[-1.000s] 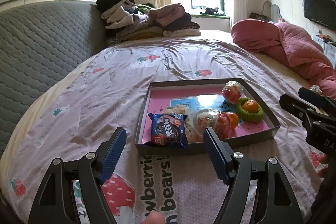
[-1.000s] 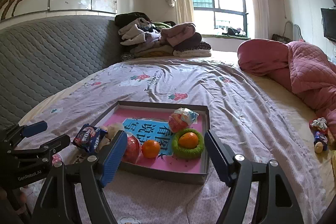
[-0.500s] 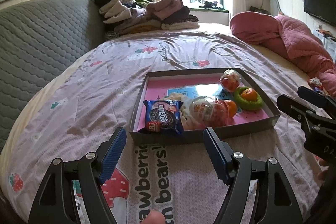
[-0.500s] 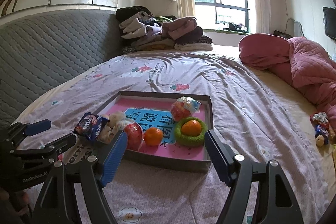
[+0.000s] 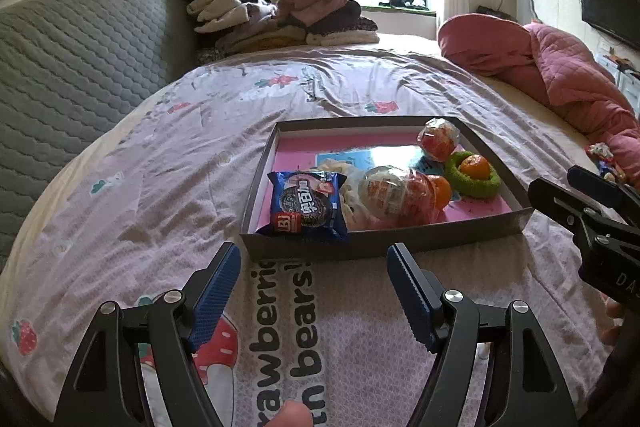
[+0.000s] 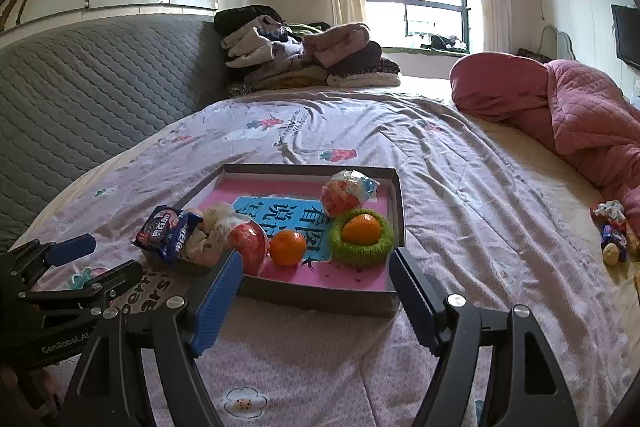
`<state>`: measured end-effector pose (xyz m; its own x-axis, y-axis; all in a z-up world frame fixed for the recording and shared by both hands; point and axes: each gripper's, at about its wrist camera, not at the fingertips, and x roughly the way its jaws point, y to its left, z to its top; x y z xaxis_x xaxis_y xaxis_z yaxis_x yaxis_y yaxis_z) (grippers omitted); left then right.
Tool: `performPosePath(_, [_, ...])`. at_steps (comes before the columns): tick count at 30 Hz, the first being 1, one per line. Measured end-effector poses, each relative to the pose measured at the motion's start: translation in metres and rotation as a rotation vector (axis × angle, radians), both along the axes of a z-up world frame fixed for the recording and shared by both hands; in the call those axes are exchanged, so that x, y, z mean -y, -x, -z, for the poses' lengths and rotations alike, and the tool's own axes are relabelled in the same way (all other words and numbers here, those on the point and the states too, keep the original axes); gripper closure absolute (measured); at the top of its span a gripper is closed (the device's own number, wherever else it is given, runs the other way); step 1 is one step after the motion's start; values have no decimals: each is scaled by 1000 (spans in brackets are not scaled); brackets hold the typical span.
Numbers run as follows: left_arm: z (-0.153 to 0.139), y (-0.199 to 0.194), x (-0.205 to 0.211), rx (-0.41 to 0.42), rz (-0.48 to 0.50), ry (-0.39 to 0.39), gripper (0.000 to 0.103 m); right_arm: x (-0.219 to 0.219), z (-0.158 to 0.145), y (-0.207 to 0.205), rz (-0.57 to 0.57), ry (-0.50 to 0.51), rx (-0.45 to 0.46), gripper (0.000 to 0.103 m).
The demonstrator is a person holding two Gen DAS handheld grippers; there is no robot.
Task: Organize objects
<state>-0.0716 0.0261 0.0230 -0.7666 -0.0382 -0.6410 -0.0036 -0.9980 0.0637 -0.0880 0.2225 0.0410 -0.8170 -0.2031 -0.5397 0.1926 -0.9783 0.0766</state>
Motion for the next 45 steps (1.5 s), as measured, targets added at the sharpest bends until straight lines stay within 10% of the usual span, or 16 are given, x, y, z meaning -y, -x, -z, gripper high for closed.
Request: performPosePath(45, [40,-1,-2,27,-21,-15,26,6,40,-11,36,-47,70,28])
